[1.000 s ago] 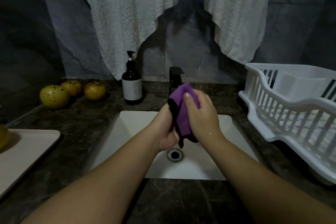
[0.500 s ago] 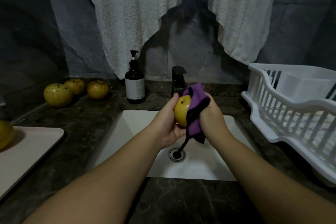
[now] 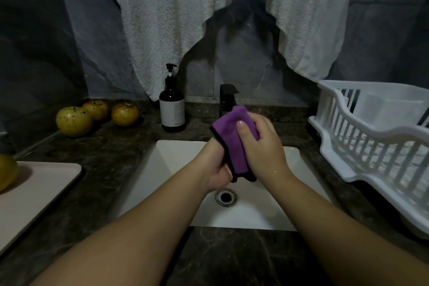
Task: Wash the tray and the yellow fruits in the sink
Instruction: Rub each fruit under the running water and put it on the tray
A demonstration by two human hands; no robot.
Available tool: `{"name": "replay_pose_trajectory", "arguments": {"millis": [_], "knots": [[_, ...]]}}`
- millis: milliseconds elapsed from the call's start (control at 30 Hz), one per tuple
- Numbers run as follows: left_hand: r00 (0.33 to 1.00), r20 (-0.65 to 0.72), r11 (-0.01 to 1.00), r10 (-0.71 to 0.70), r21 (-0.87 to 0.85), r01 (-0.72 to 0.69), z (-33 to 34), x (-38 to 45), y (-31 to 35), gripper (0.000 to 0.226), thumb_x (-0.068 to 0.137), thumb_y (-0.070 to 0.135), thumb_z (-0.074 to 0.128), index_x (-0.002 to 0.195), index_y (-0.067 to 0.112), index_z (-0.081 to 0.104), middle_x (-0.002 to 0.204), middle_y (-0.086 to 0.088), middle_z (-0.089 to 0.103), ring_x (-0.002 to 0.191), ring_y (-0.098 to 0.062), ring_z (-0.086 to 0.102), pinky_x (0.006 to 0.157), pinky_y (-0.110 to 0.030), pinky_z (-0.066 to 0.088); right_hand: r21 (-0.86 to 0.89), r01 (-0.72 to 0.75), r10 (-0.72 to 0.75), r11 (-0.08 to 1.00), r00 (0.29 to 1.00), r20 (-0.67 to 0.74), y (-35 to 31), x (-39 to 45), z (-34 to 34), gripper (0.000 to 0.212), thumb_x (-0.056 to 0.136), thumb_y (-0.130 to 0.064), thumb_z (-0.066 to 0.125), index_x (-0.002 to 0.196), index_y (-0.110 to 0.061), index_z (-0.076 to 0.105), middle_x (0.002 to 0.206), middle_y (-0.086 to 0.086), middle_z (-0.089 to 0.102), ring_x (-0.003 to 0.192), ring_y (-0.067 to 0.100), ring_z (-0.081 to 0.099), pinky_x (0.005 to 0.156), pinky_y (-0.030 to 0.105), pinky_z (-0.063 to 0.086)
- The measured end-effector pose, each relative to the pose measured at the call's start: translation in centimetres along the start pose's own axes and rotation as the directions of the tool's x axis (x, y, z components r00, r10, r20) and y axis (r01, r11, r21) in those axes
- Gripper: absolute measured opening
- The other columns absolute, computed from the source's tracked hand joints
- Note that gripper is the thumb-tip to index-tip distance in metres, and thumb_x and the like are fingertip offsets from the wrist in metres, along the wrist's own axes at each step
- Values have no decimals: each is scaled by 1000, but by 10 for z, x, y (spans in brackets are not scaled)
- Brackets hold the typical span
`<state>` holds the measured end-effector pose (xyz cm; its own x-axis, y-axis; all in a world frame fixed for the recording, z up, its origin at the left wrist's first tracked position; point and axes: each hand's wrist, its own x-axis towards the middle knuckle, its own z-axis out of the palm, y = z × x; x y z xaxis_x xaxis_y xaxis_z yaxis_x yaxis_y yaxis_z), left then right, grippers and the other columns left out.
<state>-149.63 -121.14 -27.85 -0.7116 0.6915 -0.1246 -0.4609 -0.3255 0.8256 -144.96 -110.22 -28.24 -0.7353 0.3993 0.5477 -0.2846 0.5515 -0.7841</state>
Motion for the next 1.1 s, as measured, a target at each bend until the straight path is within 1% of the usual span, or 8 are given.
{"name": "replay_pose_trajectory", "arguments": {"millis": [200, 333, 400, 500, 600, 800, 967, 1100], "knots": [[1000, -1, 1000, 16, -12, -16, 0, 0, 2, 53, 93, 57, 68, 128, 17, 74, 123, -10, 75, 112, -25, 73, 84, -37, 63, 234, -310, 297, 922, 951, 87, 1, 5, -3, 25, 103, -56, 40, 105, -44, 61, 104, -11, 69, 100, 10, 66, 86, 36, 54], [1000, -10, 1000, -7, -10, 7, 1, -1, -4, 51, 92, 59, 67, 116, 16, 78, 118, -12, 77, 101, -26, 77, 77, -39, 63, 4, -24, 24, 1000, 999, 42, 0, 0, 3, 34, 96, -62, 44, 121, -44, 59, 122, -19, 57, 106, -7, 55, 80, 16, 42], [999, 33, 999, -39, -25, 40, -2, -2, -2, 52, 92, 56, 67, 120, 13, 77, 121, -13, 75, 104, -27, 76, 80, -39, 62, 22, -21, 20, 1000, 1000, 22, -1, 1, 2, 38, 93, -66, 41, 116, -42, 61, 113, -21, 61, 99, -7, 57, 77, 20, 43], [993, 92, 997, -68, -23, 70, -7, -3, 3, 48, 94, 46, 69, 129, 12, 73, 114, -11, 77, 98, -24, 76, 77, -36, 63, 231, -263, 255, 937, 965, 64, 1, 7, -4, 29, 101, -58, 40, 102, -41, 63, 93, -16, 71, 87, 1, 66, 74, 31, 48], [999, 30, 999, -46, 21, 45, -3, 0, 2, 58, 92, 51, 72, 137, 15, 67, 113, -9, 77, 98, -23, 76, 74, -35, 63, 248, -402, 377, 882, 915, 142, 6, 8, -5, 25, 105, -54, 39, 104, -42, 61, 104, -9, 69, 102, 14, 66, 86, 38, 53], [1000, -2, 1000, -4, -20, 4, -3, 3, -2, 39, 96, 47, 68, 112, 14, 79, 116, -11, 77, 97, -23, 77, 73, -36, 63, -42, 36, -36, 998, 999, 6, 3, 0, 4, 42, 99, -53, 47, 136, -35, 56, 136, -15, 51, 118, 0, 51, 93, 19, 43], [998, -64, 997, 15, -71, -20, -4, 6, 2, 57, 91, 58, 69, 130, 16, 71, 121, -11, 76, 110, -25, 75, 89, -39, 63, 227, -305, 297, 925, 952, 69, 3, 8, 0, 22, 106, -54, 35, 114, -44, 54, 107, -11, 65, 96, 7, 63, 71, 27, 45], [999, -34, 997, -42, -62, 39, -5, 3, -2, 55, 85, 63, 73, 112, 16, 81, 115, -11, 78, 97, -26, 78, 75, -39, 63, -3, -42, 42, 999, 998, 51, 3, 0, 8, 31, 101, -55, 42, 125, -41, 57, 120, -15, 57, 104, -2, 56, 78, 19, 44]]}}
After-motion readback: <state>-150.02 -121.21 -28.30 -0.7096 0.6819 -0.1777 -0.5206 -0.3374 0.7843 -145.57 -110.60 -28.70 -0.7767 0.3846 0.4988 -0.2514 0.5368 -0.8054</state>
